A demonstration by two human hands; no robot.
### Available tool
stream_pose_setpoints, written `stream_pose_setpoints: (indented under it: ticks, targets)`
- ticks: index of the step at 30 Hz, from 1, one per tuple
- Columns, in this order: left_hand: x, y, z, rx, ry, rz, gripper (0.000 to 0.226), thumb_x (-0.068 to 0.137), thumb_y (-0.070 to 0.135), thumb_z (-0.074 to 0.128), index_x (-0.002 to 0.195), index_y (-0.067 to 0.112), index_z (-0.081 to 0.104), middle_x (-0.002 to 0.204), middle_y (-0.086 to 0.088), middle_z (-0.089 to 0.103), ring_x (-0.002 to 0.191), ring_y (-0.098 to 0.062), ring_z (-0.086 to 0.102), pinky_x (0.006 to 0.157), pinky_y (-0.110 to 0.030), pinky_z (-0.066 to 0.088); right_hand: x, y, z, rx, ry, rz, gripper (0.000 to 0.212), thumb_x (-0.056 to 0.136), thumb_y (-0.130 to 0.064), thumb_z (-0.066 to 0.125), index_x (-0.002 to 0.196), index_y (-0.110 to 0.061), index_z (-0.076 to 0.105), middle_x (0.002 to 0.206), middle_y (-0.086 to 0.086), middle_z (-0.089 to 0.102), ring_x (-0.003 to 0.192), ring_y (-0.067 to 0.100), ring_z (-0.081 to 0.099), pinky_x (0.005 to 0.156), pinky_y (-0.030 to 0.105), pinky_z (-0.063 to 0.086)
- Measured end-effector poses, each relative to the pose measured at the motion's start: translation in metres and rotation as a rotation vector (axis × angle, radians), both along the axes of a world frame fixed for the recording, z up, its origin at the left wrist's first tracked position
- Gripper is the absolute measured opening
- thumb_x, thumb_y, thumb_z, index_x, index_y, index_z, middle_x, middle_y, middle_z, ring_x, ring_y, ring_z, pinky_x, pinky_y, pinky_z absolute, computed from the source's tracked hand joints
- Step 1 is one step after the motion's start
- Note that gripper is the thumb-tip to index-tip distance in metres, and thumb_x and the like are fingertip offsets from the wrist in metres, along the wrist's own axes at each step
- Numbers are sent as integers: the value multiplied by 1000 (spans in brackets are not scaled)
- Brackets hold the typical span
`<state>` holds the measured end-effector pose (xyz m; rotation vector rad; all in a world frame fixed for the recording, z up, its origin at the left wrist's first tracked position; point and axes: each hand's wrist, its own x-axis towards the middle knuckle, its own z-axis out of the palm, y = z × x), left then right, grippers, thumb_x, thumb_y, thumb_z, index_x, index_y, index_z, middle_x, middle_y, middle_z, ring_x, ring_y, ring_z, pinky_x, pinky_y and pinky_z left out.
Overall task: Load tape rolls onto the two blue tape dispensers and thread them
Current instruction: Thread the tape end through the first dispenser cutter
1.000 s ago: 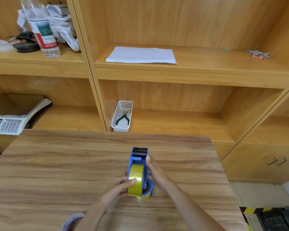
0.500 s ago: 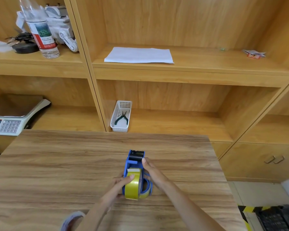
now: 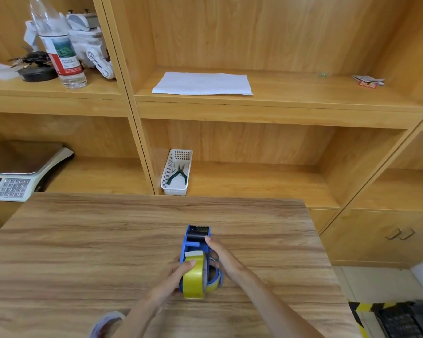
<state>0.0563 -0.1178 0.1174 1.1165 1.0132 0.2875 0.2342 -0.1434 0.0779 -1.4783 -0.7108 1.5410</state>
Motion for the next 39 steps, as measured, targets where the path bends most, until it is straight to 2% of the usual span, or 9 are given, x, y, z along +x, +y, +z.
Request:
stream_pose_setpoints:
  ticks: [3,6,9,13,19,26,29,33,39]
  targets:
    - [1,4,-4,-15,25,-17,54,76,54,66,111,12,72,104,-13,77,99,-30,72,89,-46,55,0,0,-2,6,6,-12,37,97,-50,48,129,-31,52,132,-3,63,120,13,61,109,38,44]
    - [4,4,-1,0,55,-51,40,94,44,56,118,15,68,104,-7,78,97,-24,73,87,-43,56,0,0,-7,14,-4,-17,74,81,-65,57,144,-30,40,143,-5,53,128,13,54,113,42,39]
    - [5,5,0,-10,61,-49,40,95,49,53,118,19,68,106,-6,77,98,-23,73,89,-44,57,-1,2,-12,28,2,-28,107,66,-80,64,152,-29,27,154,-4,40,135,13,47,115,43,37]
    - [3,7,-1,-42,37,-59,46,88,60,57,120,27,67,112,-1,76,104,-20,71,91,-44,57,-2,2,-7,23,20,-28,95,71,-75,58,150,-27,33,152,-3,43,137,13,44,116,42,36]
    - [-8,6,-10,-64,-18,-158,61,69,44,83,123,21,66,117,-6,74,108,-26,70,94,-47,55,-2,3,-15,-8,42,-53,107,61,-85,63,149,-31,36,153,-3,44,136,16,46,115,45,37]
    - [-6,2,-9,-71,-31,-120,58,62,44,84,111,14,74,108,-11,77,101,-27,72,83,-38,57,-3,0,-10,-61,7,-46,91,69,-80,58,145,-33,41,148,-4,49,133,19,49,114,45,39]
    - [-8,1,-5,-65,-21,-167,48,68,46,79,102,14,77,106,-12,77,102,-28,72,89,-39,56,-3,-6,2,-88,3,-26,65,77,-73,51,132,-39,47,140,-9,54,130,17,52,112,42,40]
    - [-10,2,-2,-83,-21,-212,42,79,44,71,109,15,75,116,-11,74,109,-29,69,97,-43,53,0,-14,13,-77,-5,4,24,96,-62,41,112,-46,47,116,-22,59,104,-1,60,95,26,47]
    - [-8,5,-3,-143,-65,-184,50,77,42,72,115,9,71,122,-17,70,115,-32,65,92,-44,55,1,-14,10,-56,-40,6,27,96,-61,42,116,-44,51,119,-12,68,109,4,65,96,30,53]
